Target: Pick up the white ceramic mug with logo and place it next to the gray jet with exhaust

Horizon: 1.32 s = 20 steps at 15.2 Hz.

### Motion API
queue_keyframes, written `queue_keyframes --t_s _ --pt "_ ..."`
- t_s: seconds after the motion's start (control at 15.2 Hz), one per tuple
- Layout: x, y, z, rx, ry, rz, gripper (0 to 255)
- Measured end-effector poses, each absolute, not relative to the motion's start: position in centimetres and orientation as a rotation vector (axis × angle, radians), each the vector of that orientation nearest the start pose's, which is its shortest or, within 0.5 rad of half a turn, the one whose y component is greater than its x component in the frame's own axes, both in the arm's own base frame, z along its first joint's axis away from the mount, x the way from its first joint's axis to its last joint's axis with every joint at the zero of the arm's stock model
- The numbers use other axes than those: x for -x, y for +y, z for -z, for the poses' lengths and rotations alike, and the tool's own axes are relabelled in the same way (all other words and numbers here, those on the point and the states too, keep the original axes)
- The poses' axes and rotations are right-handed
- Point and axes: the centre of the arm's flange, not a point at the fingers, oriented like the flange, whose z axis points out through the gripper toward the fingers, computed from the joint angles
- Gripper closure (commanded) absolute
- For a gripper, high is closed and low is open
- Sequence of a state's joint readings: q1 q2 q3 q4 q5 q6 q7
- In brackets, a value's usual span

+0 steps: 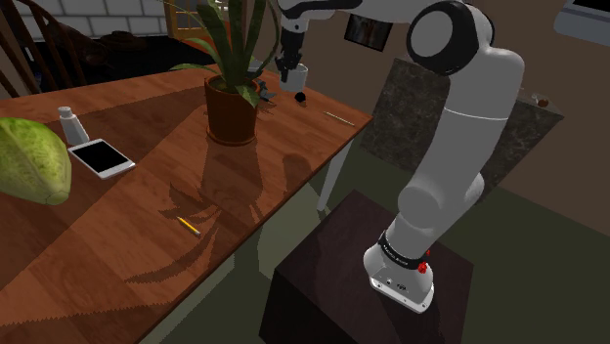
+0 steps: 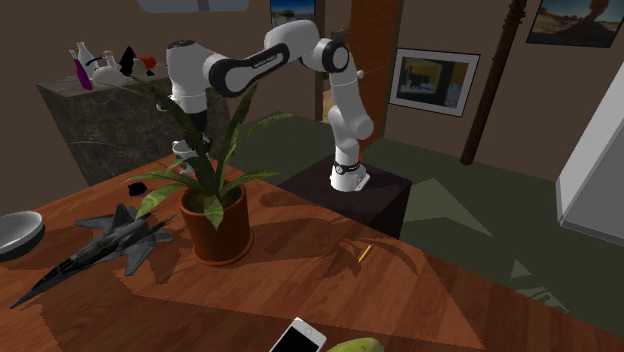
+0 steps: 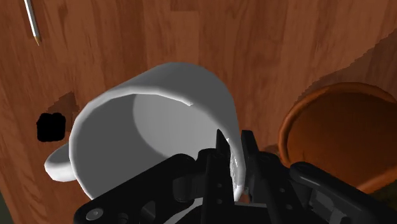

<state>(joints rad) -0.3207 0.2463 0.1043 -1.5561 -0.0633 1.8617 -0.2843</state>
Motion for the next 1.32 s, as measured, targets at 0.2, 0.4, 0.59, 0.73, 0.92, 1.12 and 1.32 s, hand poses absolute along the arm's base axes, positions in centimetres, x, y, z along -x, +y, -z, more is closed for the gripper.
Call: queue_keyframes --t_s 0.2,0.4,0.59,0.73,0.92,1.12,1.32 --pt "-63.4 -19.0 -51.1 3.188 -0.128 0.080 255" --pt "-63.5 -23.1 -50.8 3.188 -0.128 0.079 255" --pt "-63.9 -26.9 -50.9 3.188 -0.128 0.079 255" --pt "-64.4 -29.3 -50.9 3.188 -0.128 0.080 255" --pt "-65.0 -33.5 -50.8 3.188 -0.128 0.081 255" --pt "-65.0 -36.2 -50.3 3.188 -0.128 0.079 255" --pt "-65.1 -36.4 -48.9 3.188 -0.130 0.080 255"
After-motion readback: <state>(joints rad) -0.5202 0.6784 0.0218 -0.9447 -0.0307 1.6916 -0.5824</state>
